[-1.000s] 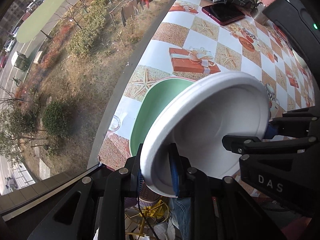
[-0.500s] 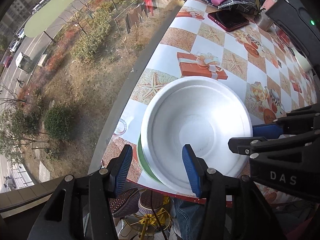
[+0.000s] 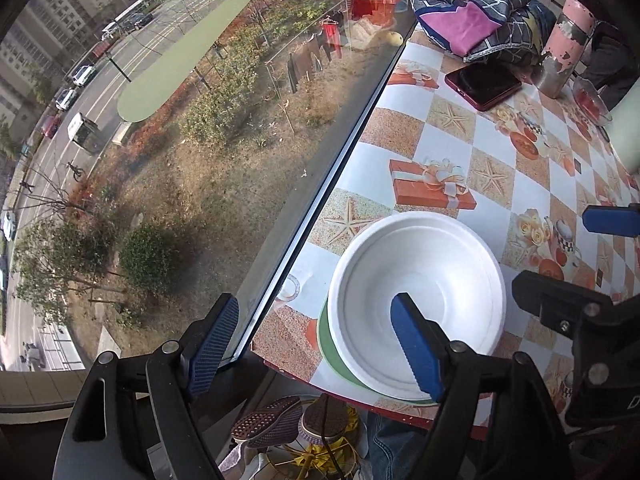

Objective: Organize plates and bowls
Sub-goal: 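Open both grippers and withdraw from the bowls on the plates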

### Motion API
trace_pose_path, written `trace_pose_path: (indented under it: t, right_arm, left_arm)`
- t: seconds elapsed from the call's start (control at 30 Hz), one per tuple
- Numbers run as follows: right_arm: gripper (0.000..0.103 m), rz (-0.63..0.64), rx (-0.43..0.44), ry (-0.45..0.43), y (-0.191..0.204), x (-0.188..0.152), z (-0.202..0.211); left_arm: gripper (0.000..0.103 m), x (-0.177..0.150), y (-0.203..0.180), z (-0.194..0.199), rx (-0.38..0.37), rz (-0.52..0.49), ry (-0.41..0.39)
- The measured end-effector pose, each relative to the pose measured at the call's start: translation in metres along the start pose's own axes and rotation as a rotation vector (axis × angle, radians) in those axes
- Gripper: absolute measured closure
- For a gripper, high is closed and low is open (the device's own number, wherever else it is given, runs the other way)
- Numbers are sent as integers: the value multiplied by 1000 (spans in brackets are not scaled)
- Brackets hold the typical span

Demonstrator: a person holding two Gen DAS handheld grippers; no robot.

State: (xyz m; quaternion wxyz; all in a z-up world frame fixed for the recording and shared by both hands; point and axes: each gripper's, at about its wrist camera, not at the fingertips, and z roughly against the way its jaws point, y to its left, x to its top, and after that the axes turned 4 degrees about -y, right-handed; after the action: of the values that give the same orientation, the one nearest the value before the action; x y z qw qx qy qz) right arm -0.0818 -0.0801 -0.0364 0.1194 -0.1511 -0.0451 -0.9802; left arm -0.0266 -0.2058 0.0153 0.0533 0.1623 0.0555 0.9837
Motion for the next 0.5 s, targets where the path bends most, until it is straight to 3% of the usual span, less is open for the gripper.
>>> trace_pose_path:
  t: [0.5]
  right_arm:
    - [1,-62,5,-8,-41,-2,13]
  left_arm:
    - [22,6,-31,2,-29,-78,36]
